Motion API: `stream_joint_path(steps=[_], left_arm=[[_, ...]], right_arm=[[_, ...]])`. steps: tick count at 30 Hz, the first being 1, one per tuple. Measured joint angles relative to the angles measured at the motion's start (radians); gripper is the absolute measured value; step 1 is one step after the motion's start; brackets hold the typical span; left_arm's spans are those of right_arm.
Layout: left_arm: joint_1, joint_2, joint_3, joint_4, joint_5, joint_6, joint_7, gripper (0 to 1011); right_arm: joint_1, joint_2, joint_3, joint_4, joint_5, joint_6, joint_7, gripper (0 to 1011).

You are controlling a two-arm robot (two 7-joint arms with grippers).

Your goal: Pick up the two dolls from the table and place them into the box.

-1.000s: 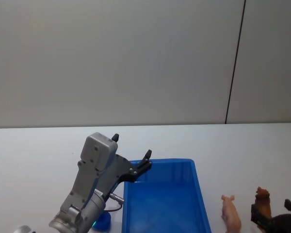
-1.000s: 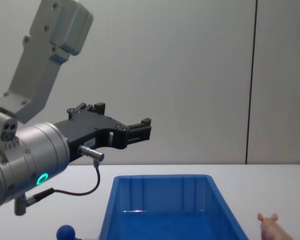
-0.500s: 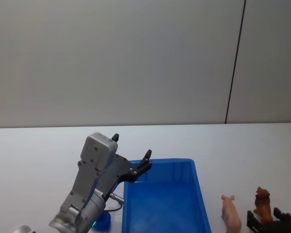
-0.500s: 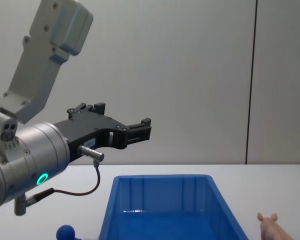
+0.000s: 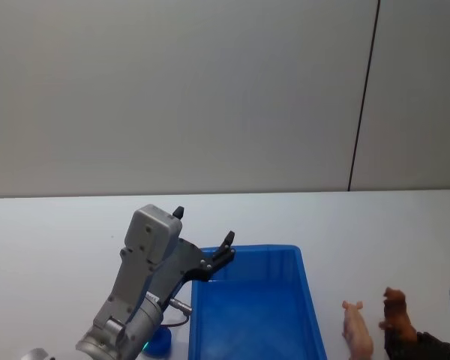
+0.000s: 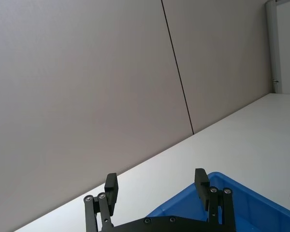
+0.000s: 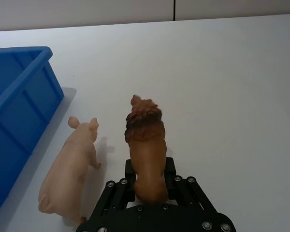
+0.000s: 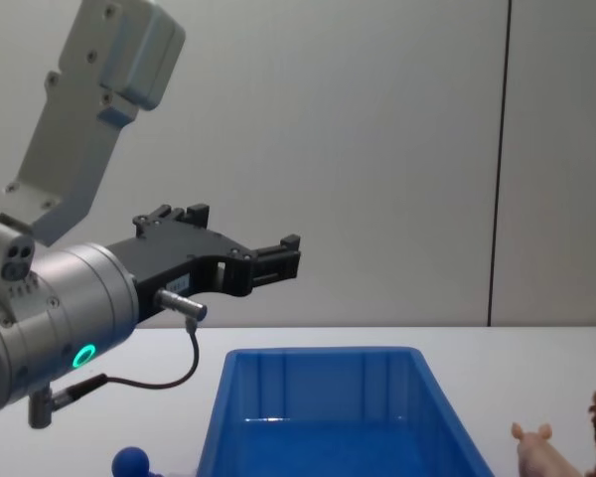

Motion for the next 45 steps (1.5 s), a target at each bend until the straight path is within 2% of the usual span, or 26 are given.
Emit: stream_joint_path(steps=[4, 12, 19, 32, 45], left_arm=[[0.000, 0.000, 0.000, 0.000, 0.000, 0.000, 0.000, 1001], [0.000, 0.000, 0.000, 0.000, 0.000, 0.000, 0.000, 1001], [0.000, 0.000, 0.000, 0.000, 0.000, 0.000, 0.000, 1001], [0.000, 0.000, 0.000, 0.000, 0.000, 0.000, 0.000, 1001], [0.000, 0.000, 0.000, 0.000, 0.000, 0.000, 0.000, 1001]], right_arm=[[0.001, -0.001, -0.001, -0.013, -0.014, -0.002, 0.000, 281], [-0.001, 0.002, -0.002, -0.064, -0.050, -0.013, -0.001, 279], [0.008, 0.004, -0.003, -0.102, -0.080, -0.026, 0.032, 279], [0.070, -0.018, -0.020, -0.087, -0.119, -0.034, 0.175, 279], [0.166, -0.070, -0.056, -0.001, -0.149, -0.035, 0.350, 279]])
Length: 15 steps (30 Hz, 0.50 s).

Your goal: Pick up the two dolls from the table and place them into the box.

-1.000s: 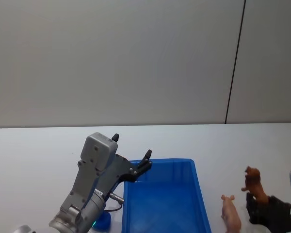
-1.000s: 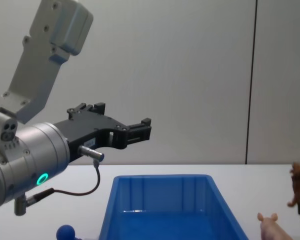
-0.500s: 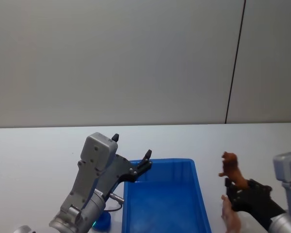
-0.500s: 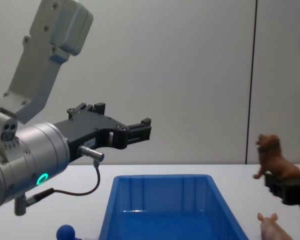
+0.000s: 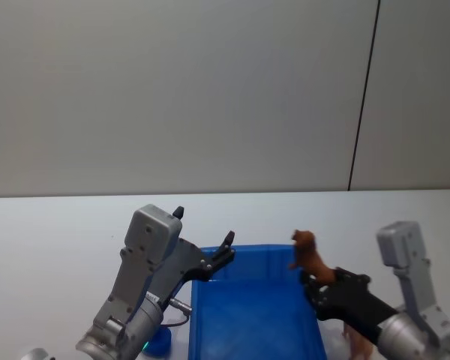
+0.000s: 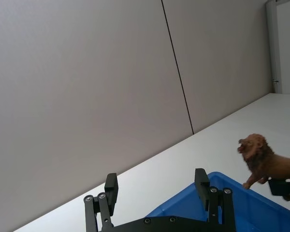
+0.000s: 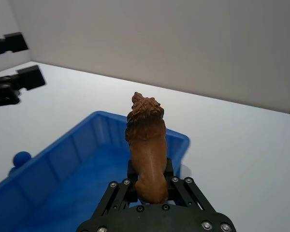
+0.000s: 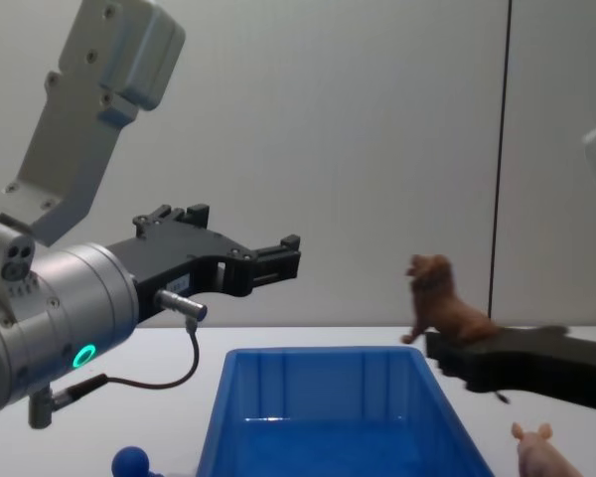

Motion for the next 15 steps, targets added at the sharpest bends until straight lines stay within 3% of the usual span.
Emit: stream_joint_path(steps=[5, 15], left_arm=[[0.000, 0.000, 0.000, 0.000, 0.000, 0.000, 0.000, 1001], [0.000, 0.000, 0.000, 0.000, 0.000, 0.000, 0.000, 1001]], right_arm=[[0.042, -0.024, -0.014, 0.043, -0.011, 0.004, 0.058, 333], [0.089, -0.047, -0.026, 0.093, -0.024, 0.022, 0.099, 681]])
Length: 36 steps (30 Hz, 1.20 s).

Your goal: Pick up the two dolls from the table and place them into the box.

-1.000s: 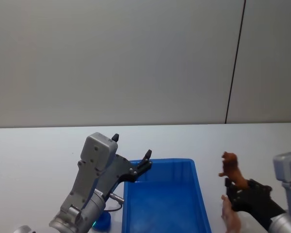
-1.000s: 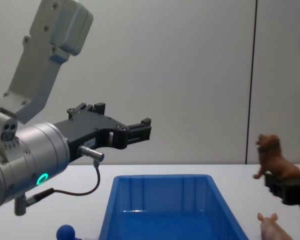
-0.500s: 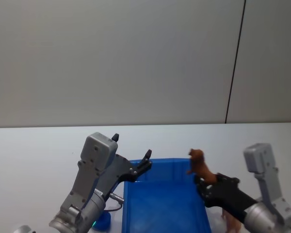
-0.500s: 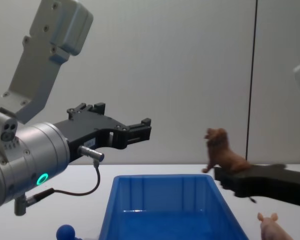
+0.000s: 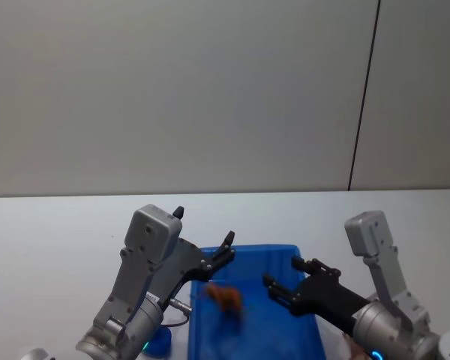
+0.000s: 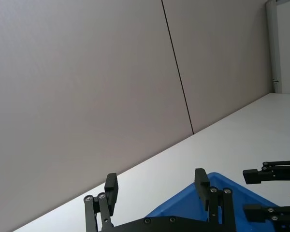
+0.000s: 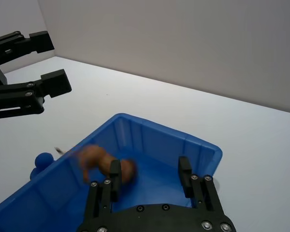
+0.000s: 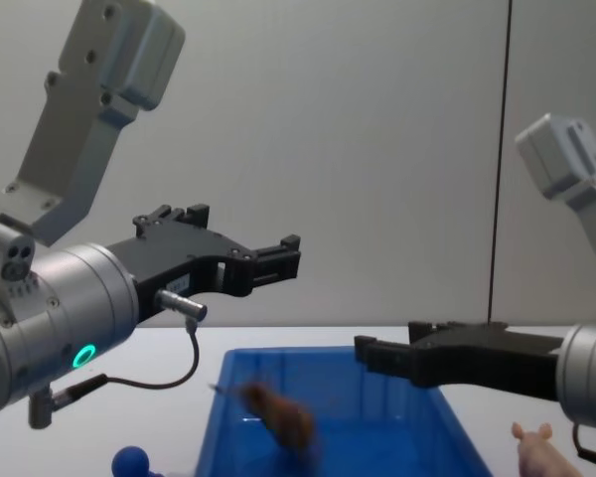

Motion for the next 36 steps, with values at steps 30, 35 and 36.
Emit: stream_joint_path(steps=[30, 35, 36], left_arm=[[0.000, 0.000, 0.000, 0.000, 0.000, 0.000, 0.000, 1001], [0.000, 0.000, 0.000, 0.000, 0.000, 0.000, 0.000, 1001], [0.000, 0.000, 0.000, 0.000, 0.000, 0.000, 0.000, 1001]], right_arm=[[-0.081, 0.051, 0.028, -0.137, 0.016, 0.057, -0.192, 1001], [-0.115, 0.068, 0.036, -0.172, 0.025, 0.084, -0.233, 1001], [-0.120, 0.070, 0.036, -0.176, 0.026, 0.088, -0.236, 1001]])
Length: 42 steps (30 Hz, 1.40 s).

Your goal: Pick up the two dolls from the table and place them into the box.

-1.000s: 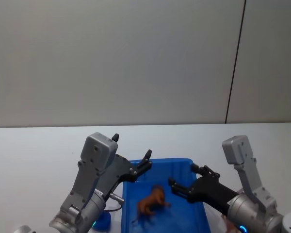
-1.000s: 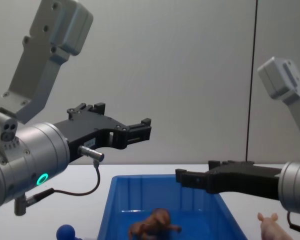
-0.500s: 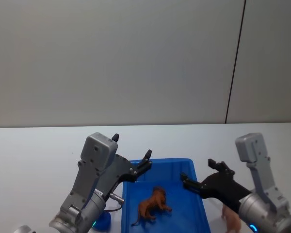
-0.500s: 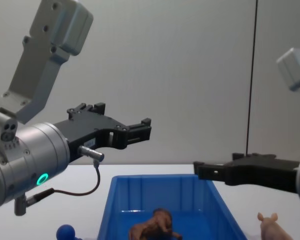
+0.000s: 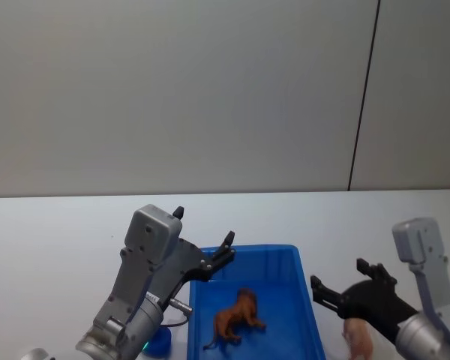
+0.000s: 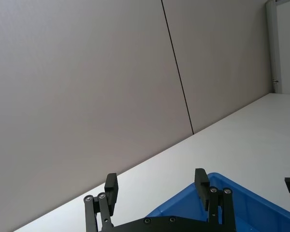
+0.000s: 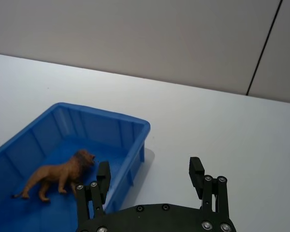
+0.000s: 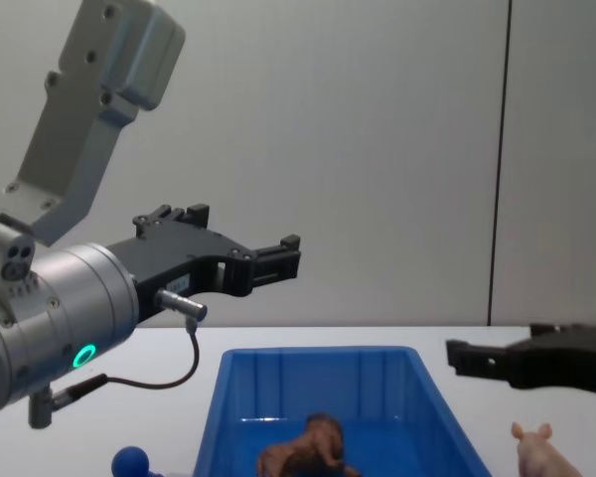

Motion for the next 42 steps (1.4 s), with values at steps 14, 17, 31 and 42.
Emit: stream_joint_path(steps=[14, 17, 31, 42], left_arm=[[0.000, 0.000, 0.000, 0.000, 0.000, 0.000, 0.000, 1001], [0.000, 0.000, 0.000, 0.000, 0.000, 0.000, 0.000, 1001], [0.000, 0.000, 0.000, 0.000, 0.000, 0.000, 0.000, 1001], [0.000, 0.000, 0.000, 0.000, 0.000, 0.000, 0.000, 1001]], right_arm=[[-0.078, 0.025, 0.004, -0.036, 0.032, 0.060, -0.063, 1001], [-0.086, 0.025, 0.002, -0.038, 0.035, 0.067, -0.068, 1001], [-0.124, 0.016, -0.016, -0.038, 0.033, 0.114, -0.102, 1001], [-0.135, 0.009, -0.020, -0.030, 0.018, 0.132, -0.137, 855]])
